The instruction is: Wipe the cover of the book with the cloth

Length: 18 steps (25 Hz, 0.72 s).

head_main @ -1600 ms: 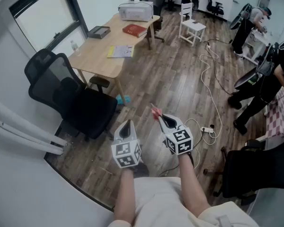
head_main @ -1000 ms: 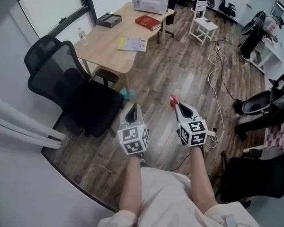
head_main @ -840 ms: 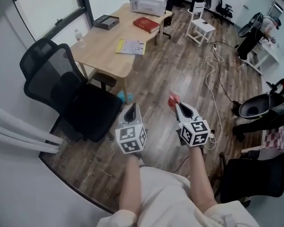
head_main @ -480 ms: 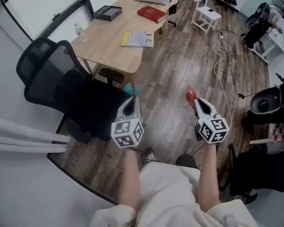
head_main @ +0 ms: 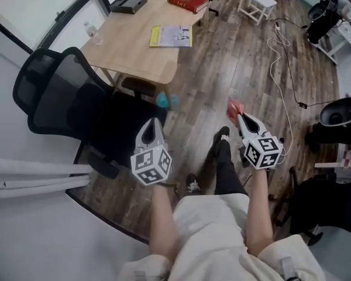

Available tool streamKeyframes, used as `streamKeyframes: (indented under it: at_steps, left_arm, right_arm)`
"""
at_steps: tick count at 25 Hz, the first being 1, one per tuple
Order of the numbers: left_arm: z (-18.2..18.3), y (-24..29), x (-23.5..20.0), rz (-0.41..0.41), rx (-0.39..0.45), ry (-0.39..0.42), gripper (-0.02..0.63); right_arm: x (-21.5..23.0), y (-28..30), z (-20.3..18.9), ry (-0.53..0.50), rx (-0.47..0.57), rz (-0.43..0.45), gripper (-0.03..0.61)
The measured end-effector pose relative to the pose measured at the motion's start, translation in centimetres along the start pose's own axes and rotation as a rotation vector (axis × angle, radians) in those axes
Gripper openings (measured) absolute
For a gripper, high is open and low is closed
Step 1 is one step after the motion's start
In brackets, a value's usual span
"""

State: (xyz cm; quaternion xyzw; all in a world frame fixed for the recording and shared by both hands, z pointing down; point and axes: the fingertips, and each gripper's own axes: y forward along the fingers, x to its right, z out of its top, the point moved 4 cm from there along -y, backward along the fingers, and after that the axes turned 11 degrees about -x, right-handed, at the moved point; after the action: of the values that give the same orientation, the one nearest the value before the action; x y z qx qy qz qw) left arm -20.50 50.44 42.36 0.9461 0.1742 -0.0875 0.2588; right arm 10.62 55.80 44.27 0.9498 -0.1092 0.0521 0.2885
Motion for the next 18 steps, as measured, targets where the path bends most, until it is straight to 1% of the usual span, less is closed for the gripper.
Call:
streamKeyframes:
  at_steps: [3, 6, 9, 10, 14, 18]
  left_arm:
    - [1.0, 1.5, -1.1, 0.037, 0.010, 0.008, 0.006]
    - [3.5, 3.6, -2.1, 0.084, 0.032, 0.031, 0.006]
    - [7.6, 5.9, -2.3, 0.126, 0.072, 0.118, 0.006]
    - [8.9, 6.8, -2.3, 0.137, 0.084, 0.135, 0.006]
    - [13.9, 11.2, -1.7, 0.163, 0.139, 0.109, 0.006]
    - [16.5, 16.0, 0.0, 0.180, 0.151, 0.100, 0.006]
  right_arm:
    - [-0.6, 3.5, 1.9, -0.060, -0.008, 0.047, 0.015]
    - [-0.2, 7.3, 5.6, -0.080, 0.027, 0.096, 0.015]
    - [1.1, 10.3, 9.6, -0.068, 0.071, 0.132, 0.015]
    - [1.8, 11.1, 10.8, -0.065, 0.083, 0.142, 0.015]
    - [6.1, 15.1, 15.6, -0.053, 0.107, 0.148, 0.015]
    - [10.5, 18.6, 19.0, -0.022, 0.120, 0.173, 0.015]
